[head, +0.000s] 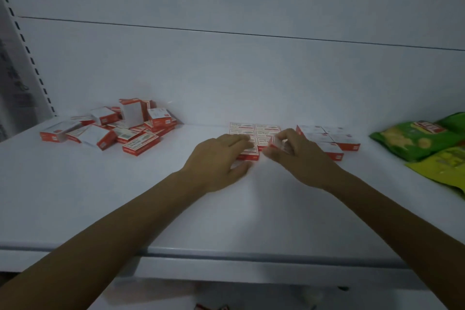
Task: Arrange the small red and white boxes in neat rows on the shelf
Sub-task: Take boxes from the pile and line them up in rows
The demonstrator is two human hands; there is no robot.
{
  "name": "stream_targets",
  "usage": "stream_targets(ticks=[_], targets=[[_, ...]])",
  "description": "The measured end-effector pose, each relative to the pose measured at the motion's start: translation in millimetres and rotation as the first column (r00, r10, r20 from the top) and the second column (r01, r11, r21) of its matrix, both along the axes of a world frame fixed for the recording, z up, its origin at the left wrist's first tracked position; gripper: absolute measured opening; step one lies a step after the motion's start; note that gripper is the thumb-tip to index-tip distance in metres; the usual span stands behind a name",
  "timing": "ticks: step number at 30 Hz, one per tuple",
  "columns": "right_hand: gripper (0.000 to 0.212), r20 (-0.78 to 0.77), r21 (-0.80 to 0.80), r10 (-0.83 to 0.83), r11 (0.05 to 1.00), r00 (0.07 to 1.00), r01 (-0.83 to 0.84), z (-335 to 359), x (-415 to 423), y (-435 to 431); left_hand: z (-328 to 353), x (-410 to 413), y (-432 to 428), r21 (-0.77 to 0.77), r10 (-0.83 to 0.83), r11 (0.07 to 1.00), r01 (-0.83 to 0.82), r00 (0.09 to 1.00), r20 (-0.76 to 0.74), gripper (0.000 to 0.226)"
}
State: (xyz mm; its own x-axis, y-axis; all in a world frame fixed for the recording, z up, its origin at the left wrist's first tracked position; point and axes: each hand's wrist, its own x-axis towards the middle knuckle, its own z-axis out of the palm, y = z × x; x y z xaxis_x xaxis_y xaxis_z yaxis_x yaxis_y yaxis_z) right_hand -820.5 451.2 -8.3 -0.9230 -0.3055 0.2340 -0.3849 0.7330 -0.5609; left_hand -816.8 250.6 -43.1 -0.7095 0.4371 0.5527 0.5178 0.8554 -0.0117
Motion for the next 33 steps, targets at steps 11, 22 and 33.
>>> stream_targets(ticks=[11, 22, 33], targets=[[0.050, -0.151, 0.075, 0.078, 0.995, 0.986, -0.067, -38.8, -16.5, 14.9, -16.6, -26.4, 20.4, 0.139, 0.065, 0.985, -0.101, 0.967, 0.246, 0.059], [0.045, -0.192, 0.366, 0.089, 0.931, 0.977, -0.012, -36.9, -19.1, 9.4, -19.5, -34.5, 17.8, 0.166, 0.060, 0.981, -0.104, 0.966, 0.251, 0.057], [0.034, -0.239, 0.300, 0.118, 0.953, 0.964, -0.042, -31.5, -15.2, 14.2, -21.3, -34.5, 16.6, 0.186, 0.048, 0.977, -0.102, 0.961, 0.271, 0.057]])
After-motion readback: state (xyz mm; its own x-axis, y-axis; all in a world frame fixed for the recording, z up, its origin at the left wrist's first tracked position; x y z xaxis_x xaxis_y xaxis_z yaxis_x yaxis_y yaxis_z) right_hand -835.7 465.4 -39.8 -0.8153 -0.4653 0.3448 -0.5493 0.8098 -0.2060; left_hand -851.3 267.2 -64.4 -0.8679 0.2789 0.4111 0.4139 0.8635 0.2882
